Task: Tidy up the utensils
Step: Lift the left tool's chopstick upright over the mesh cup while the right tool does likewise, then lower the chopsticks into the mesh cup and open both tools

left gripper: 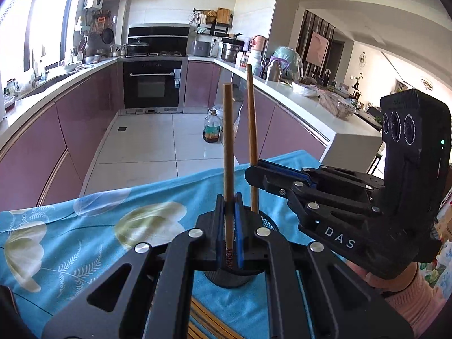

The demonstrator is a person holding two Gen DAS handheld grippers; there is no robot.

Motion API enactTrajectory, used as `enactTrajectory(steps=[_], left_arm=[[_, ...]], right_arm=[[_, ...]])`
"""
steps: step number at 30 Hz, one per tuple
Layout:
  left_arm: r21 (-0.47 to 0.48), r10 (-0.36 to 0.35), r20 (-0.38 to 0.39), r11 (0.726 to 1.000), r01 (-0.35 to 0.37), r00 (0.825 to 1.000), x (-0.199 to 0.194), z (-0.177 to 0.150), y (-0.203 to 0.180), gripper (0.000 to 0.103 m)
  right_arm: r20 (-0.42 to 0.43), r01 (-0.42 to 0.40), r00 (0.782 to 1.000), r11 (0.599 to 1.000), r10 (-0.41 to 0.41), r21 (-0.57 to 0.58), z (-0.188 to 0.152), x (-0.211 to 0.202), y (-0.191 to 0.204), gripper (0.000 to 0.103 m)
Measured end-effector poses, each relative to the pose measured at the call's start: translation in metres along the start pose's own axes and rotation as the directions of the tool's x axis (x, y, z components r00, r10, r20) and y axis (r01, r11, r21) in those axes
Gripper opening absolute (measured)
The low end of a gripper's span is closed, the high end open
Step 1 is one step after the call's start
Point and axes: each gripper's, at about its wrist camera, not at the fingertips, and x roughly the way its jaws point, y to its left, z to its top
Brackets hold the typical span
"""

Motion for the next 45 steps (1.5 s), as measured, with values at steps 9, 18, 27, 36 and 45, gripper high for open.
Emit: enactTrajectory(steps=[9,18,27,36,45], left_arm=[[-0.007,0.000,-0.064,1.000,0.000,0.998,0.043,-0.010,0.015,0.008],[-0.026,0.021,-0.078,0.999,-0.023,0.997,0.056,-0.010,0.027,0.008],[-0.033,0.086,-0.007,0.996,-0.086,0.996,0.028,-0.020,0.030,0.019],[-0.026,0.233,0.093,0.973,-0.231,0.968,-0.034,-0.052,0.047,0.050],[-0.069,0.304,-0.009,0.950,-0.303,0.953,-0.054,-0.117,0.082,0.054]], right_arm=[[-0.110,0.020,0.994,1.000,-0.020,-0.003,-0.011,0.024,-0.002,0.006],[-0.113,0.040,0.993,0.999,-0.038,0.014,-0.010,0.026,-0.001,0.013],[-0.086,0.045,0.995,0.998,-0.042,0.031,-0.015,0.014,-0.003,0.019],[-0.018,-0.047,0.999,0.998,0.046,-0.031,-0.025,-0.035,0.020,0.033],[-0.119,-0.123,0.987,0.985,0.109,-0.121,-0.066,-0.040,0.056,0.034]])
